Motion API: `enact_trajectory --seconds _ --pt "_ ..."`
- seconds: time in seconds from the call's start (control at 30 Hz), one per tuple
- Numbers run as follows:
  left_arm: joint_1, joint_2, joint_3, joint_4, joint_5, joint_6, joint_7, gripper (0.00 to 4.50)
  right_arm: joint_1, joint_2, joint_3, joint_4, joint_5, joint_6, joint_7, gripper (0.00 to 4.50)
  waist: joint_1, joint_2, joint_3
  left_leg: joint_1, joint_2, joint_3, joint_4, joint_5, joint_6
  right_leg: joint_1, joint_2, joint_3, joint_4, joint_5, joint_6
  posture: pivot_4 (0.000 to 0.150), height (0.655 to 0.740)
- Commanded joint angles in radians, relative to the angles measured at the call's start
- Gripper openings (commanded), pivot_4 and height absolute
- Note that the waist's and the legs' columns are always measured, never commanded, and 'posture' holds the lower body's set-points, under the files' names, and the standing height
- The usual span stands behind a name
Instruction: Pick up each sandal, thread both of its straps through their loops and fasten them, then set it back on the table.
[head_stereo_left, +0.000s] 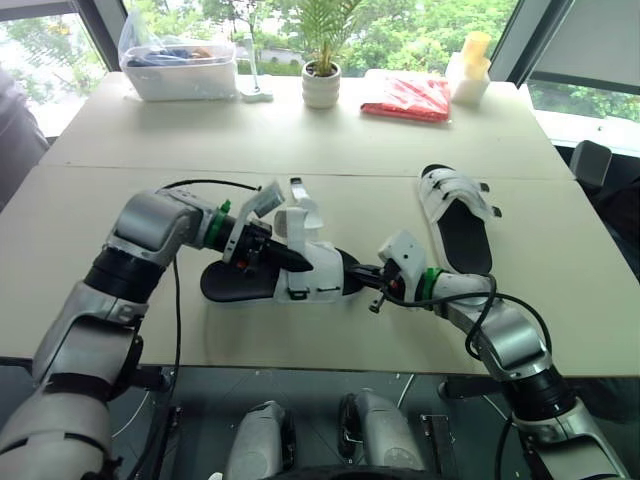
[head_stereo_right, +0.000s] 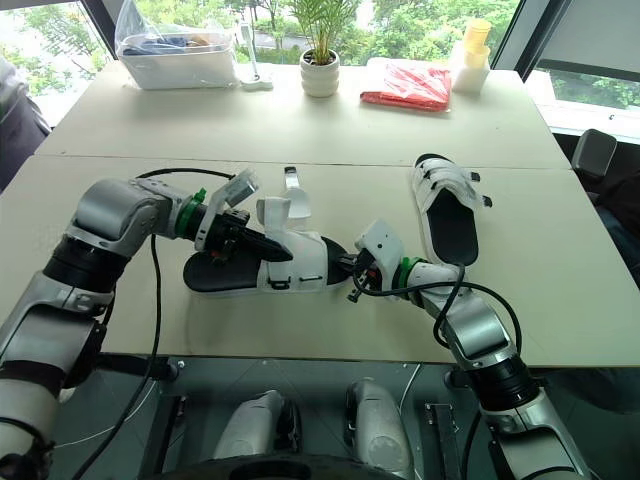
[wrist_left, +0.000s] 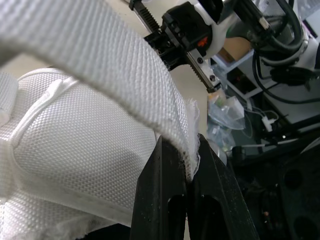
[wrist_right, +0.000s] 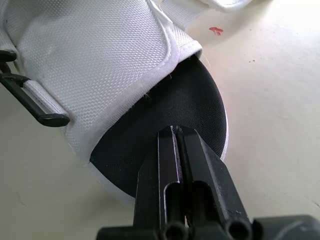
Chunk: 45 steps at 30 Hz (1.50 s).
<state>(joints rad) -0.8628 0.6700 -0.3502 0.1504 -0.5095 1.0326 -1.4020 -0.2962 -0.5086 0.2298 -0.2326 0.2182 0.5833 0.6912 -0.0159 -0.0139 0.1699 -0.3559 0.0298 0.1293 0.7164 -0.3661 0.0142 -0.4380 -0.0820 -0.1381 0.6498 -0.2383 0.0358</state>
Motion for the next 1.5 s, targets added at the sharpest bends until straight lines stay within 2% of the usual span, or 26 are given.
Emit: enact_trajectory --seconds 0.03,0.13,0.2,0.23,0.37,0.4,0.57,0.73,0.9,0.97,1.1,1.33,1.47,1.5 --pt "0.038 0.032 -0.015 -0.076 0.002 -0.011 -0.016 0.03 0.017 -0.002 0.021 0.036 -0.019 0.029 0.001 0.0 -0.001 0.0 0.0 0.0 0.0 0.0 0.0 0.0 0.0 0.0 0.0 0.0 0.0 0.0 0.0 0.15 0.7288" --pt "0.055 0.018 -0.009 -0.072 0.022 -0.037 0.02 0.91 0.007 0.002 0.022 0.044 -0.018 0.03 0.003 0.0 0.0 0.0 0.0 0.0 0.0 0.0 0.0 0.0 0.0 0.0 0.0 0.0 0.0 0.0 0.0 0.15 0.7288" --pt "0.06 0.002 0.004 -0.053 0.034 -0.054 0.052 1.81 0.006 0.004 0.024 0.047 -0.018 0.029 0.004 0.0 0.001 0.0 0.0 0.0 0.0 0.0 0.0 0.0 0.0 0.0 0.0 0.0 0.0 0.0 0.0 0.15 0.7288" --pt "0.059 -0.003 0.008 -0.045 0.037 -0.059 0.059 2.42 0.004 0.004 0.024 0.05 -0.019 0.028 0.005 0.0 0.002 0.0 0.0 0.0 0.0 0.0 0.0 0.0 0.0 0.0 0.0 0.0 0.0 0.0 0.0 0.15 0.7288" --pt "0.064 0.016 0.027 -0.053 0.018 -0.06 0.036 4.36 0.0 0.003 0.025 0.053 -0.018 0.027 0.01 0.0 -0.001 0.0 0.0 0.001 0.0 0.0 0.0 0.0 0.0 0.0 0.0 0.0 0.0 0.0 0.0 0.15 0.7288" --pt "0.064 0.023 0.034 -0.058 0.008 -0.053 0.027 4.48 -0.001 0.003 0.025 0.055 -0.017 0.027 0.011 0.0 -0.001 0.0 0.0 0.001 0.0 0.0 0.0 0.0 0.0 0.0 0.0 0.0 0.0 0.0 0.0 0.15 0.7288" --pt "0.087 0.106 0.061 -0.119 -0.04 -0.04 -0.048 4.48 -0.012 0.006 0.027 0.066 -0.018 0.025 0.02 0.0 -0.004 0.0 0.0 0.001 0.0 0.0 0.0 0.0 0.0 0.0 0.0 0.0 0.0 0.0 0.0 0.15 0.7288" --pt "0.146 0.188 0.139 -0.174 -0.098 -0.01 -0.051 4.48 -0.019 0.008 0.031 0.074 -0.021 0.021 0.027 0.0 -0.004 0.0 0.0 0.0 0.001 0.0 0.0 0.0 0.0 0.0 0.0 0.0 0.0 0.0 0.0 0.15 0.7288" --pt "0.281 0.292 0.229 -0.308 -0.194 0.031 -0.079 4.48 -0.016 0.01 0.036 0.076 -0.026 0.016 0.03 0.0 -0.007 0.0 0.0 0.0 0.001 0.0 0.0 0.0 0.0 -0.001 0.0 0.0 0.001 0.0 0.0 0.15 0.7288" --pt "0.363 0.315 0.234 -0.369 -0.179 0.002 -0.047 4.48 -0.015 0.01 0.036 0.077 -0.026 0.015 0.032 0.0 -0.006 0.0 0.0 0.001 0.001 0.0 0.0 0.0 0.0 -0.001 0.0 0.0 0.0 0.0 0.0 0.15 0.7288" --pt "0.497 0.241 0.227 -0.447 -0.123 -0.094 0.093 4.48 -0.009 0.009 0.038 0.076 -0.028 0.013 0.035 0.0 -0.002 0.001 -0.001 0.001 0.001 0.0 -0.001 0.0 0.0 0.0 -0.001 0.0 0.0 0.0 -0.001 0.15 0.7288" --pt "0.507 0.044 0.169 -0.411 -0.075 -0.099 0.293 4.48 -0.001 0.007 0.039 0.067 -0.032 0.019 0.037 0.0 -0.002 0.001 -0.002 0.001 0.001 0.0 -0.001 0.0 0.0 0.0 0.0 0.0 0.0 0.0 -0.001 0.15 0.7288" --pt "0.497 -0.016 0.161 -0.389 -0.08 -0.085 0.338 4.48 0.004 0.005 0.039 0.063 -0.033 0.022 0.036 0.0 0.003 0.002 -0.003 0.002 0.0 0.0 -0.001 0.0 0.0 0.001 -0.001 0.0 0.0 0.0 -0.001 0.15 0.7288" --pt "0.493 -0.029 0.166 -0.386 -0.094 -0.063 0.348 4.24 0.006 0.005 0.039 0.062 -0.035 0.022 0.035 0.0 0.004 0.003 -0.004 0.003 0.0 0.0 -0.001 0.0 0.0 0.003 -0.001 0.0 -0.001 0.0 -0.001 0.15 0.7288"
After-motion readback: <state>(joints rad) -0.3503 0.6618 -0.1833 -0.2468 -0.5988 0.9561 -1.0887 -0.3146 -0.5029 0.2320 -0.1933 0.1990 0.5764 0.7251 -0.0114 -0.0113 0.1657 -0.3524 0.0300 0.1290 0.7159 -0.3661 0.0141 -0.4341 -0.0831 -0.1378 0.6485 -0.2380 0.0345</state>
